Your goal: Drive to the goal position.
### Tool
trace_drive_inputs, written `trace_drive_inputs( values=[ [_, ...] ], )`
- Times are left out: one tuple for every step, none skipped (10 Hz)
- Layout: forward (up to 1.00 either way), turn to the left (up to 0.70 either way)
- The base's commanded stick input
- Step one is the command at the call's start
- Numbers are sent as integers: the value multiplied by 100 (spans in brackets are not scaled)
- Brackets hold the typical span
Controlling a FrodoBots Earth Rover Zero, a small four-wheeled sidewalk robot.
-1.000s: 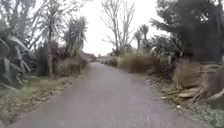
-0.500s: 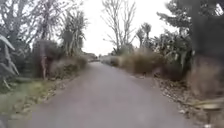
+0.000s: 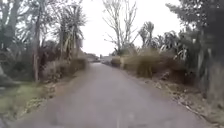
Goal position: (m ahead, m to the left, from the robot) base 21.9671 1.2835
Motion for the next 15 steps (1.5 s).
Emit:
trace_drive_inputs(
  values=[
    [100, 0],
    [100, 0],
    [100, 0],
    [100, 0],
    [100, 0],
    [100, 0],
    [100, 0],
    [100, 0],
    [100, 0],
    [100, 0],
    [100, 0],
    [100, 0],
    [100, 0],
    [100, 0],
    [100, 0]
  ],
)
